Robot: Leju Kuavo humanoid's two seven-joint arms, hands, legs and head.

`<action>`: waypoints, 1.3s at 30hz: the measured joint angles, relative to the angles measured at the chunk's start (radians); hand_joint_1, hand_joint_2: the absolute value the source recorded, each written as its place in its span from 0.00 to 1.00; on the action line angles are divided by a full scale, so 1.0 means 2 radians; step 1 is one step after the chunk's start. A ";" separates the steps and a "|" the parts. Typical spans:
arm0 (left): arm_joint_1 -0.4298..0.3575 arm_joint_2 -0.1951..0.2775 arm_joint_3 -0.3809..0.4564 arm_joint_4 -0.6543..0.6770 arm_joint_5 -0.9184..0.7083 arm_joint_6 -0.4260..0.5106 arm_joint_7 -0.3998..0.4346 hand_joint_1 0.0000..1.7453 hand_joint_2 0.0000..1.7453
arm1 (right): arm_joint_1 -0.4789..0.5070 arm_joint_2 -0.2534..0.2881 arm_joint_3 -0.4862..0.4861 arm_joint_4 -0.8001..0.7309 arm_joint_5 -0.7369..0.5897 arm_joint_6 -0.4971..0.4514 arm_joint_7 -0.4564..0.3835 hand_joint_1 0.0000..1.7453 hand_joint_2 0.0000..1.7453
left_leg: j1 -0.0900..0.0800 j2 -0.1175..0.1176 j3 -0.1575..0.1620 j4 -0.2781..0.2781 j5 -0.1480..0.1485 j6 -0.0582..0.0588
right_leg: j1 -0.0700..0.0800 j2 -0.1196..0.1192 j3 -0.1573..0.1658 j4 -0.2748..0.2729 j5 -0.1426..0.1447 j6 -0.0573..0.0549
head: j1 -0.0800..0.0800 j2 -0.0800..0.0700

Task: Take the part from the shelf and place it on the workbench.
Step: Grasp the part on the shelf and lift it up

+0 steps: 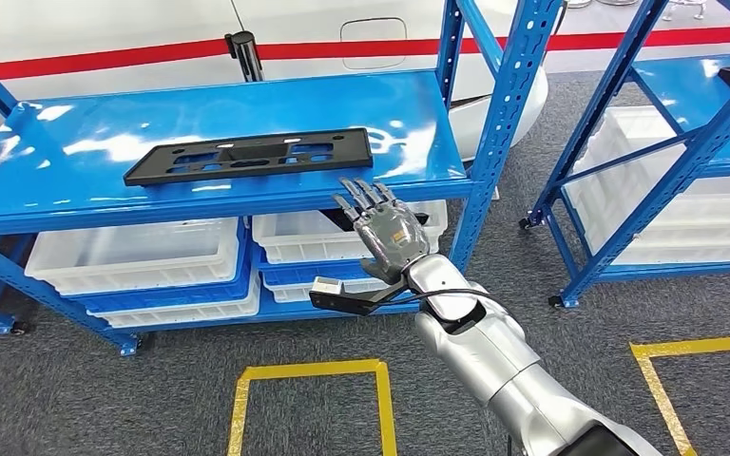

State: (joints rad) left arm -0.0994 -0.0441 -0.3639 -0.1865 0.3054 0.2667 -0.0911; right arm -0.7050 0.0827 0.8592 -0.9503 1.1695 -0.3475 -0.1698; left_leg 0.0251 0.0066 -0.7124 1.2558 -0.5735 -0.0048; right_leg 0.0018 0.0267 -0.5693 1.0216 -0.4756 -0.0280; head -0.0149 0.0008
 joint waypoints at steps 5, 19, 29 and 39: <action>-0.002 0.007 0.000 0.002 0.000 0.001 0.002 0.00 0.00 | 0.000 0.001 0.003 -0.010 0.009 0.000 0.006 0.00 1.00 | -0.027 -0.014 0.031 -0.114 0.067 0.039 | 0.009 0.009 0.020 -0.003 -0.013 0.003 | 0.003 0.000; -0.004 0.003 0.000 0.002 0.010 0.003 -0.005 0.00 0.00 | 0.004 0.007 0.032 -0.033 0.021 0.031 0.007 0.00 1.00 | -0.011 -0.007 0.084 -0.129 0.048 0.023 | -0.008 -0.016 -0.026 0.002 0.011 0.037 | 0.004 0.000; -0.008 0.003 0.002 0.003 0.017 0.007 -0.007 0.00 0.00 | 0.000 0.022 0.057 -0.038 0.014 0.044 0.017 0.00 1.00 | 0.001 -0.005 0.005 0.003 -0.004 -0.007 | -0.015 -0.013 0.013 -0.015 0.003 0.003 | 0.001 0.000; -0.010 0.006 0.002 0.003 0.016 0.004 -0.003 0.00 0.00 | 0.003 0.029 0.074 -0.040 0.016 0.041 0.016 0.00 1.00 | 0.003 -0.003 0.059 -0.126 0.069 0.012 | -0.013 -0.010 0.044 0.004 -0.027 0.039 | 0.000 0.000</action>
State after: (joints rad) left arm -0.1203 -0.0329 -0.3604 -0.1801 0.3379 0.2752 -0.0961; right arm -0.6999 0.1402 1.0062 -1.0300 1.2009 -0.2647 -0.1385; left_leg 0.0306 0.0014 -0.5947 1.0040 -0.4363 0.0184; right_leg -0.0250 0.0058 -0.4813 1.0298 -0.5300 0.0508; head -0.0149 0.0007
